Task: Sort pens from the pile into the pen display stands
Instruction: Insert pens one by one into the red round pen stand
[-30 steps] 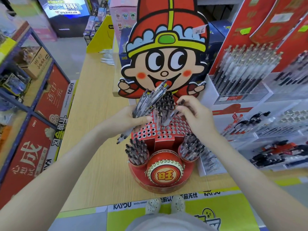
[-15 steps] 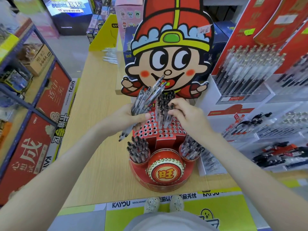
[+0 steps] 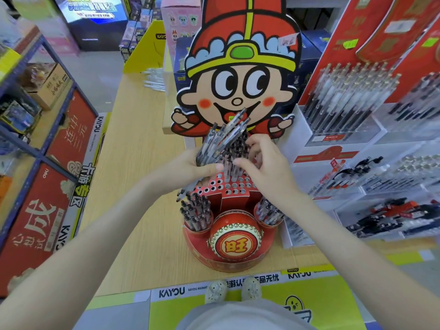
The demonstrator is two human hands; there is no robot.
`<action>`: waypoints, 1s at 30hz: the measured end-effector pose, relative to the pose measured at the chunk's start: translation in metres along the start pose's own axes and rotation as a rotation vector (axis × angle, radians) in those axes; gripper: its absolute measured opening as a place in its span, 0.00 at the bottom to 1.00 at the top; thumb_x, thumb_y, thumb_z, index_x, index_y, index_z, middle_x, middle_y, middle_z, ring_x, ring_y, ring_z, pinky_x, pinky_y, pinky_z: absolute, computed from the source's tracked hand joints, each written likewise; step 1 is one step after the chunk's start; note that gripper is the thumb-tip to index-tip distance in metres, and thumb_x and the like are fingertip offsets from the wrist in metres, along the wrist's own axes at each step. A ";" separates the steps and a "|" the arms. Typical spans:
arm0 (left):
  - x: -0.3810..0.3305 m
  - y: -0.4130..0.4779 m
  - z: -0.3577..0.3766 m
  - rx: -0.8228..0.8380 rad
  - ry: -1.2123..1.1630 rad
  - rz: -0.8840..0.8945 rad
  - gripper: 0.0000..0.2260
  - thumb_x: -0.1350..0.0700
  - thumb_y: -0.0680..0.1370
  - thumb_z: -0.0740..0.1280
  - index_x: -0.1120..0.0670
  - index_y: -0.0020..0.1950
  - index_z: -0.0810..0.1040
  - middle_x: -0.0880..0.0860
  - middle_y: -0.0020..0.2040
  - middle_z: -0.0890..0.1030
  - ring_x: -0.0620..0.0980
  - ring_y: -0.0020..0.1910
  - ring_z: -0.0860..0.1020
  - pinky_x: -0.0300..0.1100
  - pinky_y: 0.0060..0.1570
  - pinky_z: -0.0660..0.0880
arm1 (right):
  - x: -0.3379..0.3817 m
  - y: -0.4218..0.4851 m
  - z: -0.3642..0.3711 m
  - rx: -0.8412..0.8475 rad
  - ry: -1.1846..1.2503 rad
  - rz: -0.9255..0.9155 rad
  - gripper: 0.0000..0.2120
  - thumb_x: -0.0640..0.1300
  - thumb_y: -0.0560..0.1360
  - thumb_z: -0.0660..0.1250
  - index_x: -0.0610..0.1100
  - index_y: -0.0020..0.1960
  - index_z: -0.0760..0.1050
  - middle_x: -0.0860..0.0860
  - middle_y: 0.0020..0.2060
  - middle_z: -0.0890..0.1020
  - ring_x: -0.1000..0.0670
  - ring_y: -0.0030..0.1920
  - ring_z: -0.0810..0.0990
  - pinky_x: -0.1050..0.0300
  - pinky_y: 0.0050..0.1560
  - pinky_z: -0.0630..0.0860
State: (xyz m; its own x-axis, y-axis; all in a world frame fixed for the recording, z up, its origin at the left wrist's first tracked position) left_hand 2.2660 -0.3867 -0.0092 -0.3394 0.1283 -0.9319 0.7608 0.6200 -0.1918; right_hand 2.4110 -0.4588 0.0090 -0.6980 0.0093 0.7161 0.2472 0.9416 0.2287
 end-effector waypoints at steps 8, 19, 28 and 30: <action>-0.019 0.011 0.026 0.114 0.009 0.070 0.06 0.53 0.76 0.67 0.53 0.47 0.73 0.48 0.32 0.77 0.43 0.30 0.75 0.36 0.34 0.73 | 0.003 -0.006 -0.001 0.049 0.456 0.129 0.09 0.42 0.75 0.68 0.56 0.42 0.75 0.58 0.38 0.81 0.54 0.43 0.79 0.51 0.49 0.77; -0.020 0.015 0.021 0.057 -0.038 0.092 0.03 0.60 0.80 0.65 0.59 0.51 0.76 0.52 0.40 0.82 0.47 0.37 0.79 0.41 0.41 0.78 | -0.016 -0.010 -0.018 0.028 0.756 0.179 0.11 0.32 0.76 0.64 0.47 0.52 0.76 0.49 0.43 0.81 0.51 0.45 0.80 0.58 0.49 0.77; -0.006 0.005 0.003 -0.027 -0.142 0.074 0.06 0.64 0.80 0.63 0.64 0.54 0.76 0.57 0.47 0.84 0.52 0.46 0.84 0.40 0.46 0.79 | -0.037 -0.007 -0.060 -0.165 0.685 0.147 0.08 0.33 0.79 0.59 0.44 0.45 0.68 0.47 0.35 0.81 0.51 0.35 0.82 0.60 0.39 0.78; 0.000 0.002 -0.003 -0.047 -0.149 0.057 0.05 0.65 0.80 0.63 0.62 0.54 0.77 0.55 0.46 0.84 0.53 0.46 0.84 0.39 0.46 0.79 | -0.039 -0.006 -0.058 -0.165 0.540 0.128 0.10 0.33 0.79 0.60 0.47 0.44 0.68 0.48 0.35 0.80 0.55 0.34 0.81 0.62 0.40 0.77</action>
State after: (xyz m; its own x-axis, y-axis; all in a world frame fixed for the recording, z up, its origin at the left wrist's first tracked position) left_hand 2.2662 -0.3834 -0.0084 -0.2081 0.0502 -0.9768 0.7484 0.6512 -0.1259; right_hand 2.4759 -0.4844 0.0175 -0.2242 -0.0943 0.9700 0.4388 0.8789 0.1869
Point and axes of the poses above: each hand's wrist, its own y-axis towards the middle knuckle, its own z-axis out of the palm, x = y × z, the point moved 6 cm from there along y, towards the middle knuckle
